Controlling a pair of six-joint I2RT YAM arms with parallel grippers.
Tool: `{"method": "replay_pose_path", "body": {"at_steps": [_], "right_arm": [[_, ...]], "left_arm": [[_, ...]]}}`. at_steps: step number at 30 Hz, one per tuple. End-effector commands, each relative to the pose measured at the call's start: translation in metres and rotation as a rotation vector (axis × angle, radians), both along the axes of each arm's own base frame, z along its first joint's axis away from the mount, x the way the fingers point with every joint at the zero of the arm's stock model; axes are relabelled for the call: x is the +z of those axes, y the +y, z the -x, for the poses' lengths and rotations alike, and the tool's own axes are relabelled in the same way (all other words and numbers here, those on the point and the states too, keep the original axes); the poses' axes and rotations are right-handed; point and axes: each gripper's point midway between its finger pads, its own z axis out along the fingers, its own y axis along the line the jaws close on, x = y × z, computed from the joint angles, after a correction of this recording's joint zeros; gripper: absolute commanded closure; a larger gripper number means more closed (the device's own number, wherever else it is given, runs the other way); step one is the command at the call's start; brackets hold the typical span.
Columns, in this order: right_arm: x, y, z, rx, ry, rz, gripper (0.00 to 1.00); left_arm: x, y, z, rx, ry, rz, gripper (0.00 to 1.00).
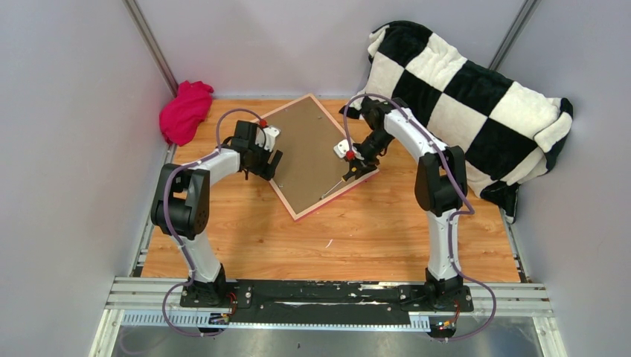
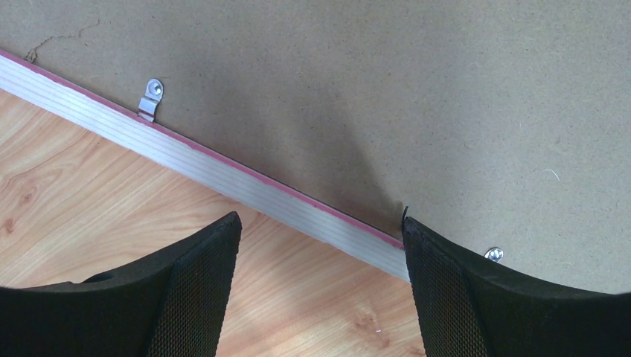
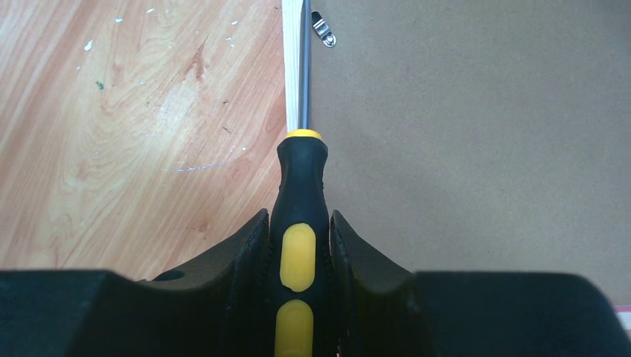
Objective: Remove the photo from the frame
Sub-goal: Release the photo frame item from the photo frame.
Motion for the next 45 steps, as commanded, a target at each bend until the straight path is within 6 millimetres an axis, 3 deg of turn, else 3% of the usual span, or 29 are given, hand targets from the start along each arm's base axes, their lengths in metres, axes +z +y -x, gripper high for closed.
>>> {"method": "replay_pose_path", "body": {"at_steps": [1, 4, 12, 19, 29, 45], "right_arm": [[0.031, -0.009, 0.013, -0.002, 0.006, -0.023, 1.0], [0.031, -0.013, 0.014, -0.001, -0.001, -0.006, 1.0], [0.007, -0.02, -0.006, -0.064, -0.051, 0.058, 1.0], [0.006, -0.016, -0.016, -0.08, -0.064, 0.049, 1.0], [-0.003, -0.024, -0.014, -0.066, -0.064, 0.09, 1.0], [-0.009, -0.014, -0.01, -0.059, -0.025, 0.058, 1.0]], "left_arm": [[-0.016, 0.005, 0.007, 0.011, 0.043, -0.018, 0.19], [-0.018, 0.005, 0.007, 0.013, 0.047, -0.021, 0.19], [-0.018, 0.005, 0.007, 0.012, 0.044, -0.02, 0.19], [-0.019, 0.005, 0.007, 0.008, 0.047, -0.02, 0.19], [-0.02, 0.005, 0.006, 0.009, 0.048, -0.019, 0.19], [-0.021, 0.005, 0.006, 0.009, 0.05, -0.019, 0.19]]}}
